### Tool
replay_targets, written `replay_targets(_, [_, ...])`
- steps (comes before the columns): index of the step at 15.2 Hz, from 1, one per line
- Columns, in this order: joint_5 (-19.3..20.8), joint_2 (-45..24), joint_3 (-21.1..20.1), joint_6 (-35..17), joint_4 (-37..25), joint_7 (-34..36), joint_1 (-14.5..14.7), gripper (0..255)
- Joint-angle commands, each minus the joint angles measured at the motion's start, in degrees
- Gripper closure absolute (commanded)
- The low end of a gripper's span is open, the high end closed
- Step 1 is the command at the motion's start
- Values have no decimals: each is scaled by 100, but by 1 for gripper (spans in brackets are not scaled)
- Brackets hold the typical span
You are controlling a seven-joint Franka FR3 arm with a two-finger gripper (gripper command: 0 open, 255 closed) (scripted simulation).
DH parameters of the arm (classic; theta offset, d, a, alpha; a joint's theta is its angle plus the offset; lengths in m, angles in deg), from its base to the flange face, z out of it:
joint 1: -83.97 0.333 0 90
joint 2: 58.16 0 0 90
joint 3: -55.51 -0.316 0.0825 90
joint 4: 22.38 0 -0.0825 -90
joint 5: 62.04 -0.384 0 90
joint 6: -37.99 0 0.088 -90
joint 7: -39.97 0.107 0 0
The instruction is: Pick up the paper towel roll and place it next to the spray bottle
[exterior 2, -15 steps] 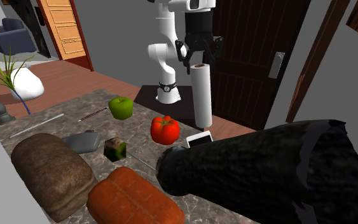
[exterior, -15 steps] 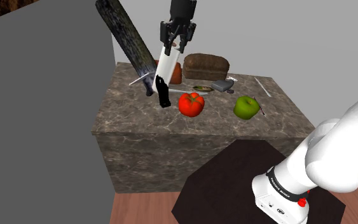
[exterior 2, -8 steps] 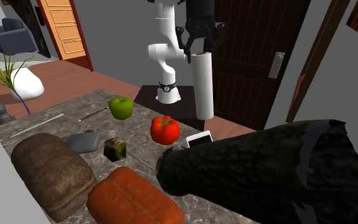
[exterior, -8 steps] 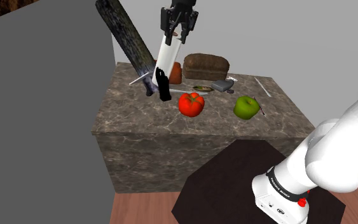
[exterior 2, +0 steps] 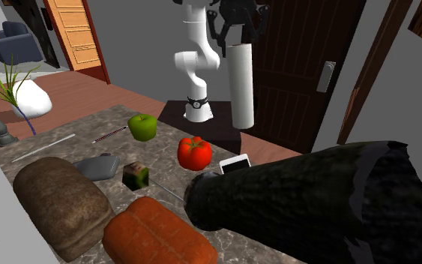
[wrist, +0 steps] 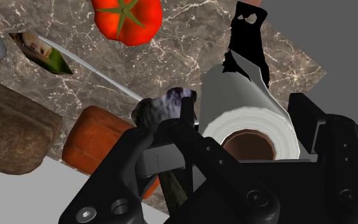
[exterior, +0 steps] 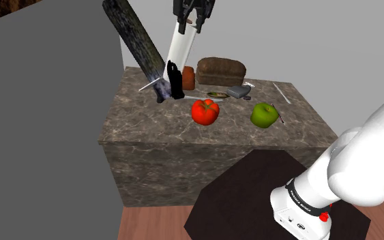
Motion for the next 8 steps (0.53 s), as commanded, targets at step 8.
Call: replay_targets(8, [37, -350, -12, 845, -1194, 75, 19, 255])
